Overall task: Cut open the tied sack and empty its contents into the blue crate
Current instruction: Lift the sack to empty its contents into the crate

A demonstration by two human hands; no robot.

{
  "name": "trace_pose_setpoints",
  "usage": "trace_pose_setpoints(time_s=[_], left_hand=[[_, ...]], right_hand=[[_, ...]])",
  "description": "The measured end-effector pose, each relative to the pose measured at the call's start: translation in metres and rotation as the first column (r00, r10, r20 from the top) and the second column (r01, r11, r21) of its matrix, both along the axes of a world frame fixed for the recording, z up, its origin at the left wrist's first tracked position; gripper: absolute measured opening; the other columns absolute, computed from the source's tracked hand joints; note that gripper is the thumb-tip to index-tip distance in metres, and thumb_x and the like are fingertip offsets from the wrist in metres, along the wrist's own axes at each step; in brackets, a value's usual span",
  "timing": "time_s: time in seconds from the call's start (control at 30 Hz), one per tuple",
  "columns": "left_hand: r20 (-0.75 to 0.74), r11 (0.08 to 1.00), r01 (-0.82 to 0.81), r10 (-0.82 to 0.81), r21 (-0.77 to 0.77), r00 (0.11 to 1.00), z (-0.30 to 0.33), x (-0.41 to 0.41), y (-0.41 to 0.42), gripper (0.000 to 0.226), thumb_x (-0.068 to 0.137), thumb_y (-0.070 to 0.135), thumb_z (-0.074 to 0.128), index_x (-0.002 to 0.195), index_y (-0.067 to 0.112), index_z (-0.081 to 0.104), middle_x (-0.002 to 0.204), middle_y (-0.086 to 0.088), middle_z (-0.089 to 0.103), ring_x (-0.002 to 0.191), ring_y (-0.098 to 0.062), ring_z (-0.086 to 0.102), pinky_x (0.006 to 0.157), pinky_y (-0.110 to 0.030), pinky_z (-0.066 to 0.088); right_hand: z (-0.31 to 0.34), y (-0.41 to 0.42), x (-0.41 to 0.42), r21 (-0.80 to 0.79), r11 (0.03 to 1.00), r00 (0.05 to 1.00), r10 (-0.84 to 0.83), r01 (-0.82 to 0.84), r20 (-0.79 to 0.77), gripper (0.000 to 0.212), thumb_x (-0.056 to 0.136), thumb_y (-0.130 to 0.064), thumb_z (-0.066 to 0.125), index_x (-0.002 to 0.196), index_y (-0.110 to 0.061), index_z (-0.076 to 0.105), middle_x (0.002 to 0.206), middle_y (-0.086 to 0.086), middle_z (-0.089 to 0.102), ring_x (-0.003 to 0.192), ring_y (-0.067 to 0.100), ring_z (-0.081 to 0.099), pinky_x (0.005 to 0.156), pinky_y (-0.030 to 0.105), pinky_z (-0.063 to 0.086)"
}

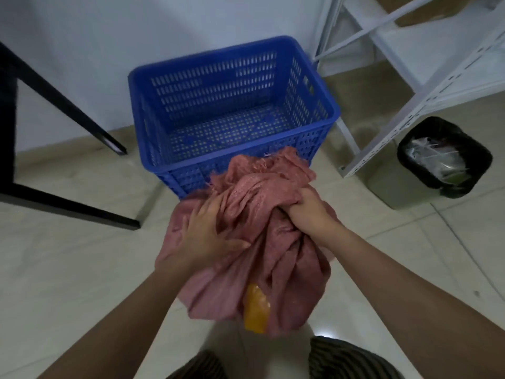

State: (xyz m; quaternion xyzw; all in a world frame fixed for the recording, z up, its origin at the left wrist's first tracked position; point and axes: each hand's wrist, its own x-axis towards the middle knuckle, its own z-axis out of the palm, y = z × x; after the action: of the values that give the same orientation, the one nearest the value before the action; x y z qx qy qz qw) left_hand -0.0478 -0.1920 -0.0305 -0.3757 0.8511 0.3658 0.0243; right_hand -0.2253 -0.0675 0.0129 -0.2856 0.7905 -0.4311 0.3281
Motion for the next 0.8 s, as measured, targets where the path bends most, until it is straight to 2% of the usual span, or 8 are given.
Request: trace_pose_setpoints(time_s=[0.13, 0.27, 0.33, 0.4, 0.53, 0.6, 0.7, 0.8], left_hand=[[-0.006, 0.987, -0.140, 0.140, 0.074, 0.990, 0.048, 0.014, 0.006, 0.149, 0.022, 0.093, 0.059, 0.150, 0.034, 0.011, 0.158, 0.002, 0.022, 0.145, -0.027, 0.020, 0.115, -0.053, 0.022], [0.263, 0.938, -0.316, 0.272, 0.141, 0.925, 0.108, 0.026, 0.019, 0.162, 0.024, 0.068, 0.084, 0.151, 0.026, -0.007, 0.161, -0.006, 0.000, 0.147, -0.032, 0.006, 0.116, -0.054, 0.015], [0.358, 0.931, -0.336, 0.268, 0.142, 0.895, 0.124, 0.035, 0.022, 0.132, 0.041, 0.065, 0.081, 0.148, 0.019, 0.017, 0.154, -0.013, 0.023, 0.140, -0.039, 0.026, 0.111, -0.056, 0.025], [0.226, 0.931, -0.300, 0.252, 0.207, 0.941, 0.142, 0.038, 0.021, 0.088, 0.055, 0.065, 0.059, 0.126, 0.014, 0.049, 0.127, -0.016, 0.056, 0.119, -0.038, 0.052, 0.099, -0.050, 0.042], [0.119, 0.966, -0.246, 0.235, 0.083, 0.965, 0.181, 0.023, 0.008, 0.028, 0.084, 0.015, 0.055, 0.110, 0.006, 0.052, 0.107, -0.019, 0.063, 0.100, -0.037, 0.060, 0.080, -0.039, 0.044], [0.055, 0.972, -0.235, 0.234, 0.008, 0.971, 0.194, 0.013, -0.004, 0.021, 0.081, 0.002, 0.050, 0.102, 0.004, 0.048, 0.099, -0.021, 0.062, 0.094, -0.040, 0.059, 0.077, -0.043, 0.044], [-0.036, 0.956, -0.294, 0.294, 0.006, 0.955, 0.203, -0.006, -0.022, 0.036, 0.077, -0.006, 0.048, 0.112, 0.001, 0.051, 0.100, -0.020, 0.062, 0.094, -0.038, 0.057, 0.080, -0.044, 0.044], [-0.070, 0.911, -0.407, 0.411, 0.068, 0.909, 0.206, -0.024, -0.044, 0.041, 0.076, -0.005, 0.045, 0.115, 0.003, 0.053, 0.105, -0.019, 0.064, 0.098, -0.036, 0.058, 0.081, -0.039, 0.044]], right_hand=[[0.063, 0.001, 0.004, 0.029, 0.998, 0.999, 0.050, -0.050, 0.001, 0.019, 0.092, -0.006, 0.057, 0.095, 0.009, 0.069, 0.092, 0.002, 0.061, 0.054, -0.005, 0.045, 0.053, -0.002, 0.034], [0.119, -0.006, 0.001, -0.001, 1.000, 0.999, 0.011, -0.011, 0.031, 0.021, 0.091, -0.004, 0.060, 0.106, 0.007, 0.068, 0.112, 0.014, 0.068, 0.085, -0.002, 0.057, 0.061, -0.005, 0.036], [0.142, -0.012, 0.000, -0.005, 1.000, 0.999, -0.007, 0.008, 0.052, 0.021, 0.090, -0.006, 0.061, 0.108, 0.004, 0.068, 0.113, 0.013, 0.068, 0.077, -0.009, 0.057, 0.065, -0.004, 0.038], [0.164, -0.019, -0.003, -0.008, 1.000, 0.998, -0.011, 0.012, 0.067, 0.021, 0.090, -0.009, 0.062, 0.107, 0.001, 0.069, 0.103, 0.000, 0.066, 0.060, -0.021, 0.052, 0.060, -0.005, 0.037], [0.197, -0.042, -0.017, -0.045, 0.996, 0.996, -0.069, 0.072, 0.053, 0.022, 0.089, -0.018, 0.064, 0.111, -0.013, 0.068, 0.104, -0.002, 0.067, 0.093, 0.003, 0.063, 0.077, 0.006, 0.047], [0.202, -0.058, -0.033, -0.035, 0.996, 0.996, -0.085, 0.085, -0.005, 0.027, 0.090, -0.020, 0.063, 0.116, -0.014, 0.066, 0.109, -0.002, 0.066, 0.108, 0.012, 0.059, 0.088, 0.018, 0.045], [0.205, -0.090, -0.060, 0.041, 0.999, 0.995, -0.017, 0.021, -0.103, 0.036, 0.093, -0.026, 0.058, 0.127, -0.013, 0.060, 0.128, 0.004, 0.060, 0.112, 0.006, 0.047, 0.089, 0.012, 0.032], [0.202, -0.132, -0.080, 0.111, 0.993, 0.999, 0.032, -0.028, -0.033, 0.039, 0.093, -0.033, 0.056, 0.128, -0.016, 0.058, 0.133, 0.006, 0.058, 0.122, 0.017, 0.052, 0.097, 0.022, 0.037]])
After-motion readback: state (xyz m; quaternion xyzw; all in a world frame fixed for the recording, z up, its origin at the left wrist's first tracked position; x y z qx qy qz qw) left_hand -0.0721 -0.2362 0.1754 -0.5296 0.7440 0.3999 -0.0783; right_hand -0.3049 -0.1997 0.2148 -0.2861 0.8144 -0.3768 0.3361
